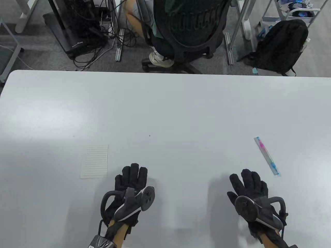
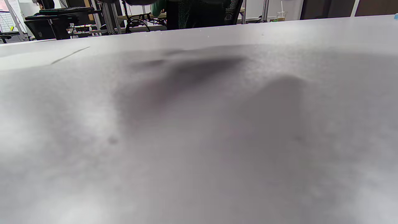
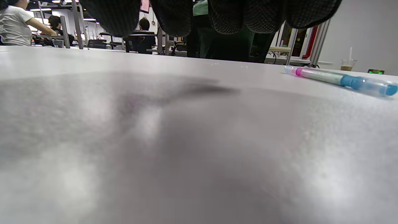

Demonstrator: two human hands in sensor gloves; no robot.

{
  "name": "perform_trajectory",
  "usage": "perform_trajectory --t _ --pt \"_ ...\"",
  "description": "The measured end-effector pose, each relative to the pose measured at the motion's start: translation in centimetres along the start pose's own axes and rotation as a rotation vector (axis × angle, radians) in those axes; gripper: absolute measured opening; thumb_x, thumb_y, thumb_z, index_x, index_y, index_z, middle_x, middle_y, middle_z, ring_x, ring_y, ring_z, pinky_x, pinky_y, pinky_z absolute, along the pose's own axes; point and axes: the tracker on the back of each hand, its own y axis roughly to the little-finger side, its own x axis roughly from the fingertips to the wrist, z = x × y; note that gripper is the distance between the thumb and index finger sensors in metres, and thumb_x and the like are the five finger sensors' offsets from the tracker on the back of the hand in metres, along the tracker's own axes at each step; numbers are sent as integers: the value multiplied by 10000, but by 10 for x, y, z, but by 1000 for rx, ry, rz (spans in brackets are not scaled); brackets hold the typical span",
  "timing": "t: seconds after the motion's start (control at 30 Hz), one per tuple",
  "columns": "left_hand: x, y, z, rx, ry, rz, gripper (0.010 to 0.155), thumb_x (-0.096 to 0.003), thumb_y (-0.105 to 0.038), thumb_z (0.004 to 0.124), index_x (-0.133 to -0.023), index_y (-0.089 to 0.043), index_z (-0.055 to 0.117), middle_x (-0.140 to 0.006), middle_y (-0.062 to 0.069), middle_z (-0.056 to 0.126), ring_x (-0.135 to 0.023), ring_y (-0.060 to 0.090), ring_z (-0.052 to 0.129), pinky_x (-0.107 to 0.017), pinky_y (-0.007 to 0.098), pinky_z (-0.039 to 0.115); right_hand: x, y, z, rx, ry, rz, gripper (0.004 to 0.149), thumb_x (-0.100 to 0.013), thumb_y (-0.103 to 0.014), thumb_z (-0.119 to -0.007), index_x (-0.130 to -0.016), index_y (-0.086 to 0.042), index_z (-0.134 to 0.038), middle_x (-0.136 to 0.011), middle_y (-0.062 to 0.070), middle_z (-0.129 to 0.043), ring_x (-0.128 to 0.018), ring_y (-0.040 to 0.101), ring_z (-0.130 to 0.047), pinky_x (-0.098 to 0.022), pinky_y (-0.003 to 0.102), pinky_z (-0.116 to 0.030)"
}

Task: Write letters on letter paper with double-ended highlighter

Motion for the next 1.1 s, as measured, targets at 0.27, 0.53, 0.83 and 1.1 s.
perform_trajectory --t 0.27,0.53,0.83,1.1 --pt "3 2 -1 -15 -16 -14 752 -597 -550 496 -1205 -145 316 -1255 209 252 -1146 505 360 -799 672 442 0 -1 0 -10 -7 5 656 -573 -446 -596 -1137 -132 -480 -1136 381 -425 -976 658 -459 -650 759 -492" --pt "3 2 -2 -12 -18 -9 750 -598 -549 495 -1205 -146 319 -1255 211 252 -1145 507 359 -799 672 441 0 -7 0 7 -11 21 657 -574 -446 -595 -1138 -131 -478 -1136 382 -425 -977 657 -460 -649 759 -493" --pt "4 0 -1 -22 -16 0 750 -598 -548 496 -1205 -145 318 -1254 211 253 -1144 506 360 -798 672 441 -1 -13 2 -1 -12 40 656 -573 -445 -596 -1137 -131 -480 -1135 380 -428 -977 656 -461 -650 759 -493" --pt "3 0 -1 -27 -18 -3 748 -597 -548 495 -1205 -149 319 -1254 210 254 -1144 508 357 -798 673 440 -8 -9 7 17 -25 41 658 -573 -446 -596 -1139 -131 -477 -1135 381 -429 -978 653 -465 -650 758 -494"
